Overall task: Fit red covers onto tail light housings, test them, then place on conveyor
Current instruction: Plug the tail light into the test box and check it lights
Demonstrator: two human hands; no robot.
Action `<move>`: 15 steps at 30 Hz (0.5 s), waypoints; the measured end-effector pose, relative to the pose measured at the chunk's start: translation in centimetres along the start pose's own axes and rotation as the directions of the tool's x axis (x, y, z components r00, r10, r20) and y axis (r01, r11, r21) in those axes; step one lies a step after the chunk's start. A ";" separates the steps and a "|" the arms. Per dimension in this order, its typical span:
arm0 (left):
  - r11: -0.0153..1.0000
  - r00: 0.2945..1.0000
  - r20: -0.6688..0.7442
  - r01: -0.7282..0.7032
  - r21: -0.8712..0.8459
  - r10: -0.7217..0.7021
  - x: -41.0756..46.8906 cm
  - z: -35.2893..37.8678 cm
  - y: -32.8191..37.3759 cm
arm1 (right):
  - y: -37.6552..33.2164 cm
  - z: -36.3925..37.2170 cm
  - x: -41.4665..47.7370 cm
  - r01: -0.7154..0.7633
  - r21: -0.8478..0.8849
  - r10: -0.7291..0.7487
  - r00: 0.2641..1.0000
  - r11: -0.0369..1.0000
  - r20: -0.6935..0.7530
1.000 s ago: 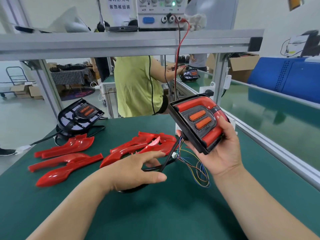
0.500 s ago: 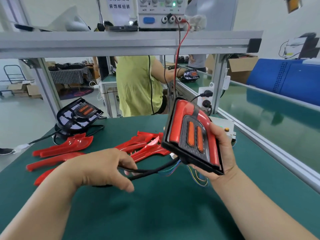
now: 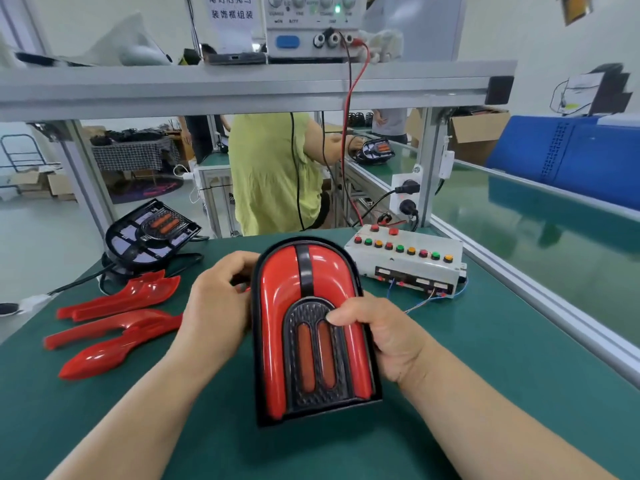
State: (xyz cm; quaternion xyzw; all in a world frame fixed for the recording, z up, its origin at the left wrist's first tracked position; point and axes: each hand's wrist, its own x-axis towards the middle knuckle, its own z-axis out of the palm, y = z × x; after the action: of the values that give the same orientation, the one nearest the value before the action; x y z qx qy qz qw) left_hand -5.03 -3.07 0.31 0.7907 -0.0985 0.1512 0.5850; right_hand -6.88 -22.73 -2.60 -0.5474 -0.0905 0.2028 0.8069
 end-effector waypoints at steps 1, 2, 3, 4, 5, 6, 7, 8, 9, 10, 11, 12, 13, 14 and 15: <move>0.999 1.000 0.000 0.008 -0.046 -0.008 0.0 0.1 0.0 | 0.0 0.1 0.0 0.014 -0.005 -0.014 1.000 1.000 -0.006; 0.997 1.000 0.003 0.010 -0.077 -0.009 0.0 0.1 0.1 | 0.1 0.2 0.0 0.024 -0.003 -0.024 1.000 1.000 0.003; 0.993 1.000 0.008 0.022 -0.115 -0.021 0.0 0.3 0.3 | 0.2 0.2 0.1 0.029 0.004 -0.029 0.999 1.000 0.017; 0.983 0.999 0.019 0.044 -0.175 -0.042 -0.1 0.4 0.4 | 0.3 0.3 0.1 0.028 0.016 -0.028 0.999 0.999 0.026; 0.964 0.997 0.041 0.076 -0.256 -0.067 -0.2 0.5 0.6 | 0.4 0.3 0.1 0.023 0.032 -0.024 0.999 0.999 0.039; 0.938 0.993 0.073 0.112 -0.328 -0.093 -0.3 0.6 0.7 | 0.5 0.4 0.2 0.015 0.049 -0.018 0.998 0.999 0.054; 0.914 0.987 0.109 0.149 -0.377 -0.116 -0.3 0.7 0.8 | 0.7 0.5 0.4 0.007 0.067 -0.011 0.998 0.998 0.064; 0.900 0.980 0.146 0.180 -0.396 -0.131 -0.4 0.7 0.8 | 0.7 0.6 0.4 -0.002 0.088 -0.004 0.998 0.996 0.066; 0.897 0.974 0.174 0.202 -0.392 -0.144 -0.4 0.7 0.7 | 0.7 0.7 0.5 -0.003 0.109 -0.004 0.998 0.994 0.059; 0.901 0.970 0.186 0.218 -0.374 -0.157 -0.3 0.7 0.4 | 0.7 0.8 0.5 0.006 0.126 -0.013 0.998 0.992 0.054; 0.902 0.965 0.197 0.236 -0.362 -0.173 -0.2 0.6 0.1 | 0.7 1.0 0.6 0.021 0.134 -0.028 0.999 0.991 0.047; 0.893 0.959 0.210 0.260 -0.368 -0.193 0.0 0.5 -0.2 | 0.8 1.2 0.7 0.039 0.138 -0.045 0.998 0.990 0.038; 0.876 0.950 0.218 0.293 -0.382 -0.223 0.2 0.3 -0.6 | 0.7 1.5 0.7 0.056 0.139 -0.061 0.998 0.989 0.029; 0.862 0.944 0.215 0.319 -0.395 -0.251 0.4 0.3 -0.9 | 0.7 1.8 0.7 0.072 0.132 -0.075 0.997 0.989 0.016; 0.848 0.939 0.212 0.338 -0.408 -0.272 0.5 0.3 -1.1 | 0.6 2.0 0.8 0.084 0.119 -0.083 0.996 0.989 -0.012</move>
State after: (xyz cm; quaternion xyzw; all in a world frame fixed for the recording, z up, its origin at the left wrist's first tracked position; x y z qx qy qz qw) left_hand -4.11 -3.03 -0.60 0.6528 -0.0457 -0.0283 0.7556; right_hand -7.06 -20.48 -2.45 -0.4945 -0.0979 0.1719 0.8464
